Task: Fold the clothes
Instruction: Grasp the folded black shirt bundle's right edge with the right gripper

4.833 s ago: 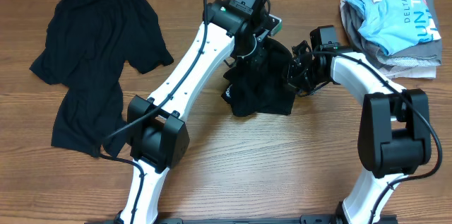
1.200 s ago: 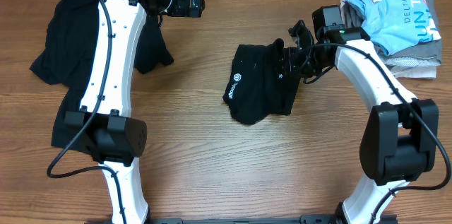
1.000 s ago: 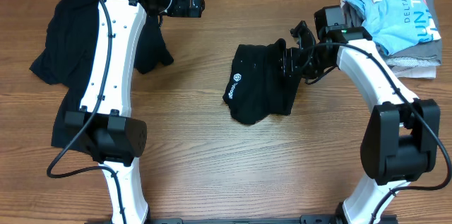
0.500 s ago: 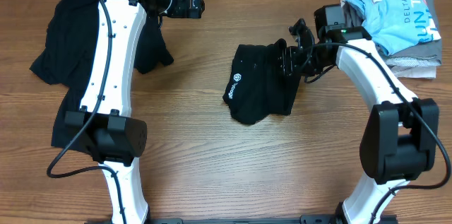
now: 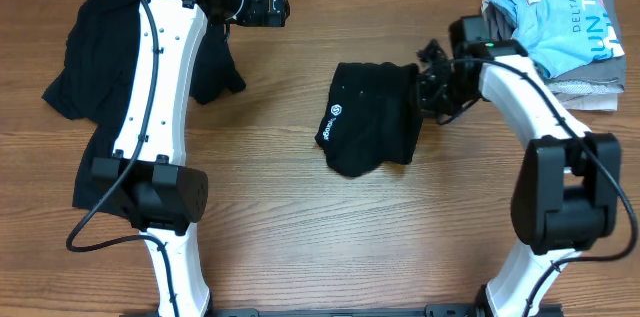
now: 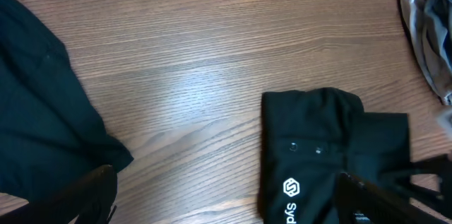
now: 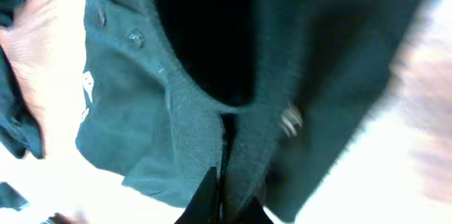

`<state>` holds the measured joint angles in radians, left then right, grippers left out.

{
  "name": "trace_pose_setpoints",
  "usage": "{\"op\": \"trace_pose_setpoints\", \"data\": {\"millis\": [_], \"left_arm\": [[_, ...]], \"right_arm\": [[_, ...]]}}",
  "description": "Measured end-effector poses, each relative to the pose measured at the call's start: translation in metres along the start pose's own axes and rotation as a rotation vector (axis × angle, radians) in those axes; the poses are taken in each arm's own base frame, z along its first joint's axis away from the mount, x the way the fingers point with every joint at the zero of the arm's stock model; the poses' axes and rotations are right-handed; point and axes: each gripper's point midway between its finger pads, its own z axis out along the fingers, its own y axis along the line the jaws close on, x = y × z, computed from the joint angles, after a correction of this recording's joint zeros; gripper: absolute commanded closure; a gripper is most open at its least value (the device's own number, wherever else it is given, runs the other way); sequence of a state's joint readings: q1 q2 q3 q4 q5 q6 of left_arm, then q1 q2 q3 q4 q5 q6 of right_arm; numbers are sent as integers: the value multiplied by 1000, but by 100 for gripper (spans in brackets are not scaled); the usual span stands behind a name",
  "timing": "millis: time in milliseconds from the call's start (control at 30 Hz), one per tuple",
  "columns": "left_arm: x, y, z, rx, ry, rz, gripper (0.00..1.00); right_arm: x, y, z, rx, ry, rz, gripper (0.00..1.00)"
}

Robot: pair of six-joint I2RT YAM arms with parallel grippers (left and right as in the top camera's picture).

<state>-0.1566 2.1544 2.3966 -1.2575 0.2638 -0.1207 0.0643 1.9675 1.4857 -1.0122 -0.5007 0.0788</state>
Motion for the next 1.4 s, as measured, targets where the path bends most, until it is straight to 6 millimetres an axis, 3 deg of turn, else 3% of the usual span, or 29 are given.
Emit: {"op": "trace_pose_setpoints", "data": {"millis": [167,267,300,400,500,600,867,1000,1100,1300,1367,1400], "left_arm": [[0,0,0,0,0,0,0],[0,0,0,0,0,0,0],[0,0,0,0,0,0,0],[0,0,0,0,0,3,0],[0,0,0,-1,0,16,0],[0,1,0,-4,0,19,0],[1,1,0,-8,3,18,0],[1,1,0,-8,5,18,0],[3,2,0,-9,12,19,0],[5,2,0,-10,22,20,0],[5,2,0,-10,21,20,0],[5,2,0,-10,22,20,0]], "right_arm": [[2,-21,-32,17,-32,138,96],[-1,-31,-34,28,-50,171,92],[0,-33,-32,32,-51,173,80],[4,-39,-20,41,-46,182,26],[8,-42,-10,46,-29,183,7],[5,-45,-3,54,-34,178,4],[-11,-45,0,56,-88,134,4],[-11,-42,18,56,-65,116,7],[-6,-47,40,60,-20,138,20],[-11,-46,45,43,-33,198,43],[-13,-45,46,34,-39,226,62],[-14,-43,47,21,-42,237,80]]}}
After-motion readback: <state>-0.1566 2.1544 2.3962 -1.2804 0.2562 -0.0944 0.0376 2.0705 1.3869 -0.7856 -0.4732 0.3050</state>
